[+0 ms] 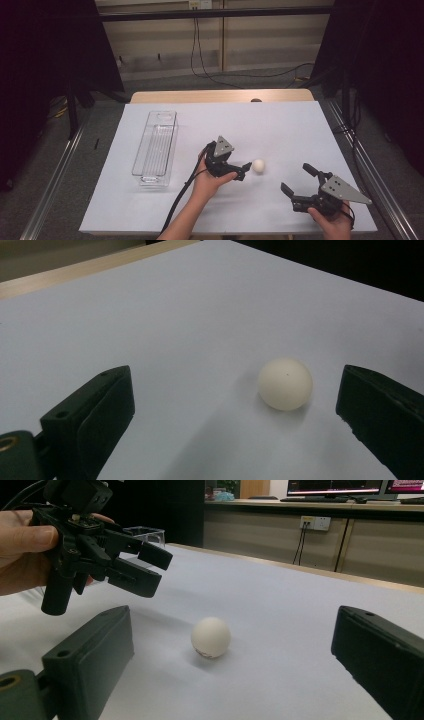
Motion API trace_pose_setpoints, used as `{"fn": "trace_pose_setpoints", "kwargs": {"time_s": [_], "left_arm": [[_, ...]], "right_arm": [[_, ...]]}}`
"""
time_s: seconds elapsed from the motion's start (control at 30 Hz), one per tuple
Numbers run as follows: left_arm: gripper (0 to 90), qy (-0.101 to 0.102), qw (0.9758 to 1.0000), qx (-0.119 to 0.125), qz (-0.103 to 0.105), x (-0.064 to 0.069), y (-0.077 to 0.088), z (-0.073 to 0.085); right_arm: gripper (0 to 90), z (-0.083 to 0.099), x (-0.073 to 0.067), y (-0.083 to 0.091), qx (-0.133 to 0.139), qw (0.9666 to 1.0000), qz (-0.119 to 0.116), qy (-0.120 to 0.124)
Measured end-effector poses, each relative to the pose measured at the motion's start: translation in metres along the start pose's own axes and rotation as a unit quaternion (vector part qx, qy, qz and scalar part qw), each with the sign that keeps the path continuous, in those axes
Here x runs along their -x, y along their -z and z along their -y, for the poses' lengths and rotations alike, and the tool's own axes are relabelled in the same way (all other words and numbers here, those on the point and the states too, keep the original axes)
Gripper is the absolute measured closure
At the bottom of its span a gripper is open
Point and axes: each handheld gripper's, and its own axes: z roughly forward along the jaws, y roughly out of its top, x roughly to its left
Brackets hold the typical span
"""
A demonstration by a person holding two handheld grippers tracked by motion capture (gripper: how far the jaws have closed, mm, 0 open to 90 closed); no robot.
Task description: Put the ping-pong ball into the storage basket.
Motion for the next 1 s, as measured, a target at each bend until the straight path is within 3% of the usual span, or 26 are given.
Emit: {"fn": "trace_pose_setpoints", "kwargs": {"time_s": [0.5,0.87,1.0], "left_arm": [[2.4,0.002,0.9999,-0.001,0.014,0.004,-0.009,-0.002],[2.4,-0.005,0.9998,-0.015,0.014,0.005,-0.013,-0.004],[2.4,-0.002,0.9997,-0.008,0.022,0.006,-0.016,-0.004]], "right_arm": [[2.7,0.0,0.0,0.0,-0.001,1.0,0.0,0.0],[2.7,0.0,0.0,0.0,0.0,1.0,-0.001,0.001],[2.8,0.0,0.0,0.0,0.0,1.0,-0.001,0.002]]}}
